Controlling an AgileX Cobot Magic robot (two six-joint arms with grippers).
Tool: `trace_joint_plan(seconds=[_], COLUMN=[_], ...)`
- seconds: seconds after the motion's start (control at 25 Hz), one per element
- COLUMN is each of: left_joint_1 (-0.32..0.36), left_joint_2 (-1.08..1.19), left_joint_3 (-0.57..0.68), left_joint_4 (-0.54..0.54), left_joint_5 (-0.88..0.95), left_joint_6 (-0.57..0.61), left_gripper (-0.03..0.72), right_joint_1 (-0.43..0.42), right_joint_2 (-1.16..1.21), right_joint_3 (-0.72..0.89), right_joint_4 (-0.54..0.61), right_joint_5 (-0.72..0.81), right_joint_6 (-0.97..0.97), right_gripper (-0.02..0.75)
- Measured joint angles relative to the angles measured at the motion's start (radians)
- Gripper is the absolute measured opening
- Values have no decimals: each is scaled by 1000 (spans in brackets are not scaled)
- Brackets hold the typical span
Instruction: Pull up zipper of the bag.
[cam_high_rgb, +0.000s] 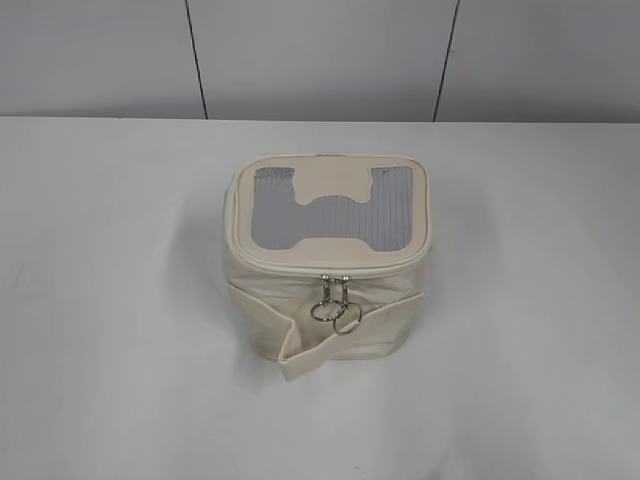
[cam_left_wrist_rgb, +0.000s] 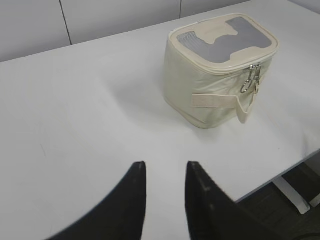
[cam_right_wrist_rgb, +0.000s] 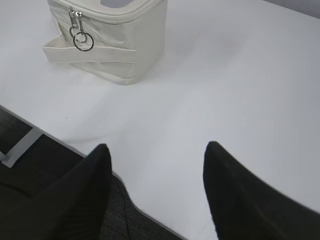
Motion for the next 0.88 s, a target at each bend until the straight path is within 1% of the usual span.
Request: trace_joint_plan(seconds=[0.16, 0.4, 0.44, 0.48, 0.52, 0.56, 0.6, 0.64, 0.68, 0.72, 0.76, 0.8, 0.88], left_joint_1=[3, 13, 40, 82, 155, 247, 347, 430, 515, 567, 585, 588, 573], left_joint_2=[0, 0, 0, 0, 0, 0, 0, 0, -1, -1, -1, -1, -1], left_joint_3=[0, 0, 0, 0, 0, 0, 0, 0, 0, 0, 0, 0, 0], left_joint_4=[-4, -4, -5, -5, -6, -6, -6, -6, -6, -6, -6, -6, -6], left_joint_5=[-2, -2, -2, -2, -2, -2, -3, -3, -3, -3, -3, -3, -3], left_joint_6=[8, 12, 12, 13, 14, 14, 14, 14, 14, 14, 14, 14, 14], left_gripper=[211, 211, 211, 211, 211, 211, 211, 211, 211, 211, 211, 211, 211], right_joint_1=[0, 0, -7, -32, -80, -135, -209, -285, -336, -379, -387, -389, -389], right_joint_2=[-7, -7, -7, -7, -7, -7, -7, -7, -7, -7, -7, -7, -7], right_joint_3=[1, 2, 2, 2, 2, 2, 2, 2, 2, 2, 2, 2, 2], right_joint_4=[-52, -49, -49, -47, -46, -46, -46, -46, -46, -47, -47, -47, -47], right_joint_5=[-2, -7, -7, -8, -8, -8, -8, -8, -9, -8, -8, -8, -9], right_joint_6=[68, 87, 87, 88, 88, 88, 88, 90, 91, 91, 92, 92, 92], right_gripper=[452, 447, 446, 445, 445, 445, 444, 444, 444, 444, 444, 444, 444])
